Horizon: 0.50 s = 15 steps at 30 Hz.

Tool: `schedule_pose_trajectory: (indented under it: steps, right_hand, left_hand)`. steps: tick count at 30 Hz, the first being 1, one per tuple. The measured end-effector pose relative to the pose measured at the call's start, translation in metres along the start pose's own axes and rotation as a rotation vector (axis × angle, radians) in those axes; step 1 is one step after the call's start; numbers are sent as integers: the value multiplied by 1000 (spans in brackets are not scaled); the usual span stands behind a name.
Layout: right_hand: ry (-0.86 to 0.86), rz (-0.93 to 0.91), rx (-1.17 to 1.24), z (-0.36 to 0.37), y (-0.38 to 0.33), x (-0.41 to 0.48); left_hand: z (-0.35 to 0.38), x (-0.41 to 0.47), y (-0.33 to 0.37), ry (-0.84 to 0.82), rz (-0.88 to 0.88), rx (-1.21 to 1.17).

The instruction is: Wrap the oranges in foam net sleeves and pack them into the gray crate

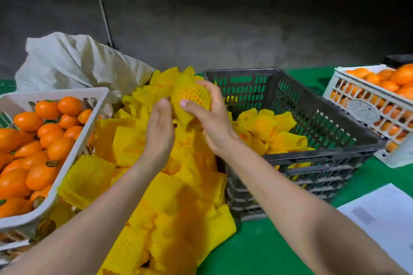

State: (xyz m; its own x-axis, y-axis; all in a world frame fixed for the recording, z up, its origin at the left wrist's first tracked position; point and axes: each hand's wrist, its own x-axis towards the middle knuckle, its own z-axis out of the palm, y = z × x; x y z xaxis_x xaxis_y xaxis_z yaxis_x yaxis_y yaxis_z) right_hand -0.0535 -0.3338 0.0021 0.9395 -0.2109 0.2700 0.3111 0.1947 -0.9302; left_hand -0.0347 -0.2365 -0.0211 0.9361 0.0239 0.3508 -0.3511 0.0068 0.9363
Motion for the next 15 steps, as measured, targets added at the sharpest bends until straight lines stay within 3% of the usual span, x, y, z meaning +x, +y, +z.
schedule_pose_trajectory:
  steps: [3, 5, 8, 10, 12, 15]
  right_hand:
    - [93, -143, -231, -38, -18, 16]
    - [140, -187, -458, -68, -24, 26]
    - [157, -88, -872, -116, -29, 42]
    - [37, 111, -1197, -145, -30, 53]
    - [-204, 337, -1495, -161, -27, 55]
    - [-528, 605, -1705, -167, -11, 50]
  left_hand:
    - [31, -8, -7, -107, 50, 216]
    - [49, -10, -12, -244, 177, 402]
    - [70, -10, -13, -472, 376, 669]
    - [77, -8, -12, -517, 423, 752]
    - [76, -6, -12, -501, 411, 754]
    - [70, -6, -14, -504, 402, 750]
